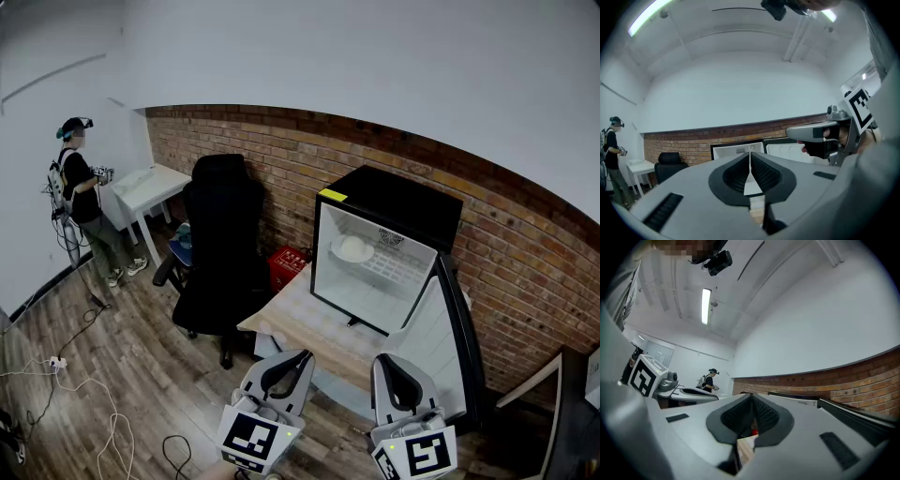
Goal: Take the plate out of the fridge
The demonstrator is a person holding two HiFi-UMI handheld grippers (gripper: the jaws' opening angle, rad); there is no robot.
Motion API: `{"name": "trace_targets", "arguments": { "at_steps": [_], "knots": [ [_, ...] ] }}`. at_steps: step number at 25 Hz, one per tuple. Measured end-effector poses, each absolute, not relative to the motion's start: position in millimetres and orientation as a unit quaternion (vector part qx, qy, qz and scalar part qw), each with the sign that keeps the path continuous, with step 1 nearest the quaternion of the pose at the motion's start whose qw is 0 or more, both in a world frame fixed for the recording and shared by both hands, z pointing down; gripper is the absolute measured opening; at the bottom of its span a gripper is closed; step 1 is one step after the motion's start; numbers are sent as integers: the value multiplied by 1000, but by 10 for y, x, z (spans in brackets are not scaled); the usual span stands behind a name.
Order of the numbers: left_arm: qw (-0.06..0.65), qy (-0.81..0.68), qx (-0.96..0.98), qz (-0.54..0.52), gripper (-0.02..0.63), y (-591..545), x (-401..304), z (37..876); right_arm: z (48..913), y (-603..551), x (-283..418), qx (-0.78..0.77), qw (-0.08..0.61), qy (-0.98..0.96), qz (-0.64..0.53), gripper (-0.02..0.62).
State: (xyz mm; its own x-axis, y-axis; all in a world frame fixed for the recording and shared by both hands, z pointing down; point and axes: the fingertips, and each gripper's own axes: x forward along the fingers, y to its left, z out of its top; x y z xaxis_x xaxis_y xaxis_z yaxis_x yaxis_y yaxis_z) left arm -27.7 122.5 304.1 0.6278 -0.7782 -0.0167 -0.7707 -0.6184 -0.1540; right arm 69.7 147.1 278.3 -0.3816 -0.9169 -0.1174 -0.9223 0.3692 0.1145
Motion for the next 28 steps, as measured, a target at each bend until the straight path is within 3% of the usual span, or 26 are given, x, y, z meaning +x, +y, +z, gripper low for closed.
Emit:
{"name": "trace_targets", "arguments": {
  "at_steps": [28],
  "knots": [
    [89,465,-880,-45,25,1395,-137,3155,3100,1444,923,-541,24,839,56,32]
  ]
}}
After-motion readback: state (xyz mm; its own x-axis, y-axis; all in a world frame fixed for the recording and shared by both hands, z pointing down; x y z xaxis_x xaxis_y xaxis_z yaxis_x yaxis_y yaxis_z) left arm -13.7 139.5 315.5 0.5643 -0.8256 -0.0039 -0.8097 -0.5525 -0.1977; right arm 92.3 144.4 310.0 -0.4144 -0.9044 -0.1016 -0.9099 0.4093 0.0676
